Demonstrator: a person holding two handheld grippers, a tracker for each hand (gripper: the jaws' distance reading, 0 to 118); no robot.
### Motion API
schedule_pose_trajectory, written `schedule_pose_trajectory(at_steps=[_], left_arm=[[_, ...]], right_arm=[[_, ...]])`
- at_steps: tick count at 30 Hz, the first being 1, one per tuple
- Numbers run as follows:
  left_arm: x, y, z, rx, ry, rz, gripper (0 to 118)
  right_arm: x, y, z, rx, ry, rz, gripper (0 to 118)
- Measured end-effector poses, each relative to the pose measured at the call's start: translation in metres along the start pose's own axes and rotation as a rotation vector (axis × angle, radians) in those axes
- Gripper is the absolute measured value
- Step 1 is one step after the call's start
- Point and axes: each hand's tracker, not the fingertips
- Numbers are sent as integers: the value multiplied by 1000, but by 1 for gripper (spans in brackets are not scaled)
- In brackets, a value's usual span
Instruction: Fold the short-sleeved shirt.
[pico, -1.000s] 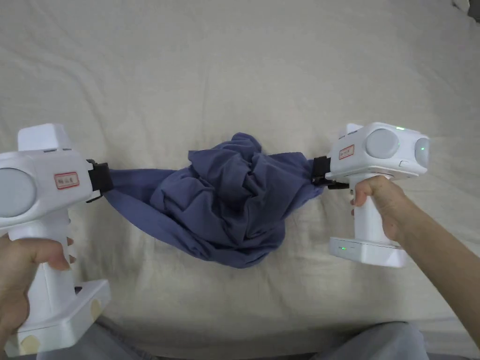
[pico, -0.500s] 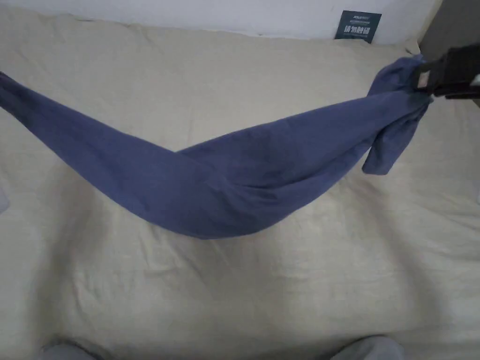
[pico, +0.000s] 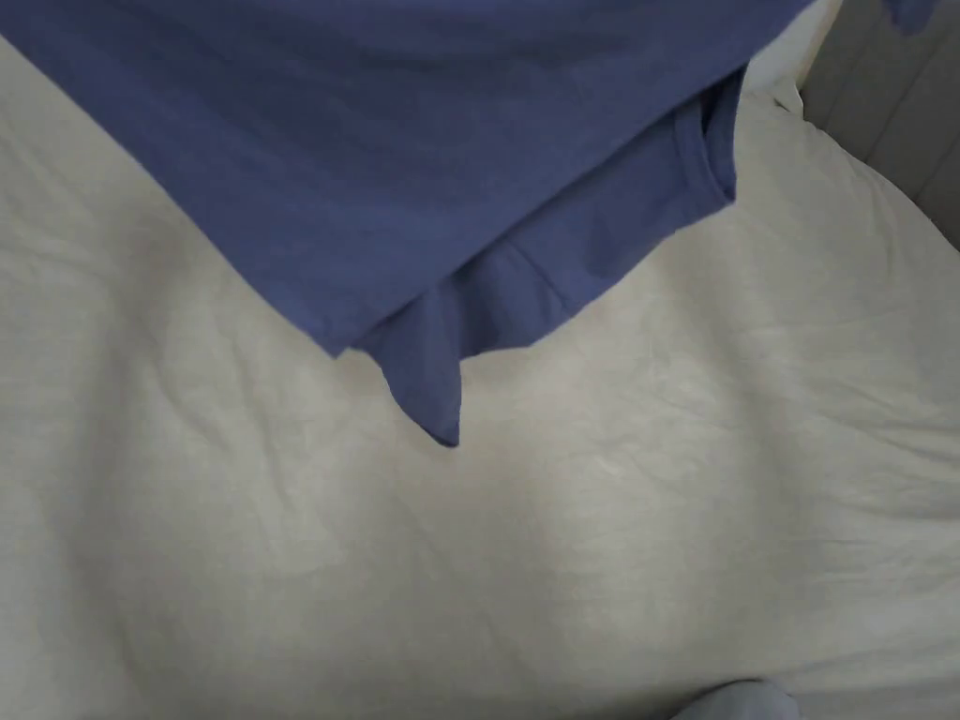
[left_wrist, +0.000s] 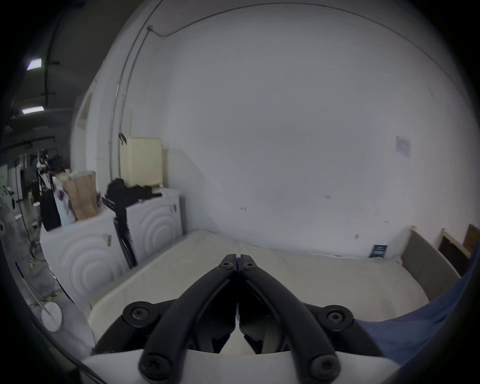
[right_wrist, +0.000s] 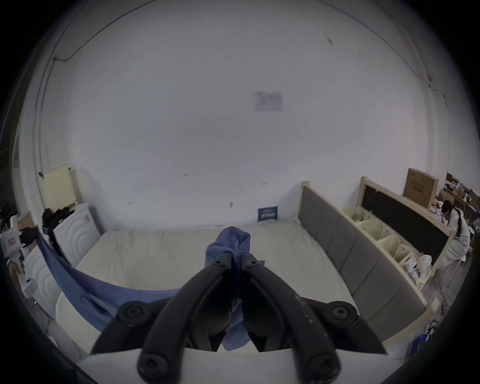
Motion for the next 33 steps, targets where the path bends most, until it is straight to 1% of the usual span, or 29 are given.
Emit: schedule_pose_trajectory(at_steps=[1,4,7,11,13,16,19,23,27,28,29,31,33], left_arm=[[3,9,-7,0,18,-1,0],[7,32,-28,-3,36,52,0],[15,43,-46,22,55,69,0],[29,40,-74,32,65,85,0],[36,28,-87,19,57,97,0],[44,-3,-109,-29,34,75,0],[48,-47,-120,-115,-6,44,0],[40,-112,-117,-202,-71,58,0],[20,-192,-98,-306,-126,58,0],[14,-210,-92,-341,-132,51,0],[6,-233,-82,-357,-134,75,0],[-9,-278,-62,-406,-143,63,0],[-23,-321,-43,-472,-137,52,0]], right_arm=[[0,10,-6,12,-17,-24,9],[-5,35,-21,45,-73,-56,8],[-6,54,-39,90,-103,-125,8],[-16,62,-67,92,-121,-108,8],[-19,58,-82,89,-133,-107,7],[-19,39,-102,55,-131,-110,7],[-13,1,-122,-17,-134,-78,7],[3,-61,-135,-133,-121,-50,7],[36,-142,-133,-249,-112,-63,7],[43,-162,-129,-273,-108,-65,7],[52,-186,-124,-296,-106,-69,7],[73,-231,-114,-366,-108,-75,7],[90,-279,-101,-424,-91,-100,7]])
